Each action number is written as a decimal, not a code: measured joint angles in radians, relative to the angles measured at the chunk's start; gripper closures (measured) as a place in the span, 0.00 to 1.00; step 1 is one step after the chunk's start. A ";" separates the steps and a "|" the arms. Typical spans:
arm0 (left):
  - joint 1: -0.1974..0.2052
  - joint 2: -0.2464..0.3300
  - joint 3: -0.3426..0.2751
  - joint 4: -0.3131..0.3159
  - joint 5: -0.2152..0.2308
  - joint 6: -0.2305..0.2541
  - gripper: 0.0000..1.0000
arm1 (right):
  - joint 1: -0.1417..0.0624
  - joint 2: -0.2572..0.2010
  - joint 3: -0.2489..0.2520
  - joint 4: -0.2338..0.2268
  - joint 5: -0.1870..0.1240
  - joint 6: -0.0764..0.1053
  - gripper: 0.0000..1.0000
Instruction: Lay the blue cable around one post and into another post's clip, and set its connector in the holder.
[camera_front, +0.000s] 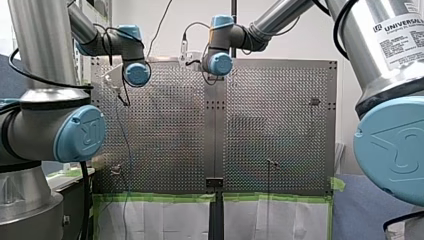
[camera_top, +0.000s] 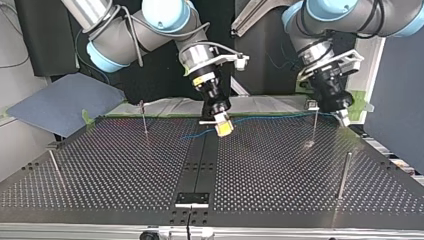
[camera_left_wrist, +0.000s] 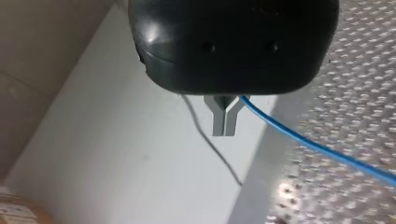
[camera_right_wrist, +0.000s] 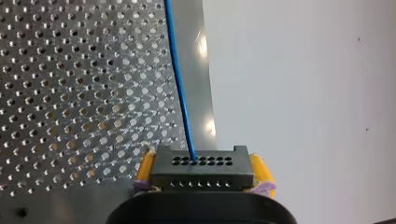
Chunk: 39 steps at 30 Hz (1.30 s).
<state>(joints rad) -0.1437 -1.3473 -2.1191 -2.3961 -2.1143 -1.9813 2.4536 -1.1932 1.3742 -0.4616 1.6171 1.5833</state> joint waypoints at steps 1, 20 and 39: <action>0.012 0.007 0.005 -0.011 0.012 -0.006 1.00 | 0.000 0.000 -0.002 0.002 -0.003 0.000 1.00; 0.200 -0.028 0.129 -0.172 0.200 -0.075 1.00 | 0.000 0.024 -0.088 0.035 -0.067 0.022 1.00; 0.377 -0.140 0.292 -0.175 0.270 -0.116 1.00 | 0.002 0.124 -0.201 0.068 -0.075 0.027 1.00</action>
<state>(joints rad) 0.2337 -1.4873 -1.8267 -2.5713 -1.8445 -2.0977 2.4561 -1.0695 1.1729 -0.3931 1.5425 1.6106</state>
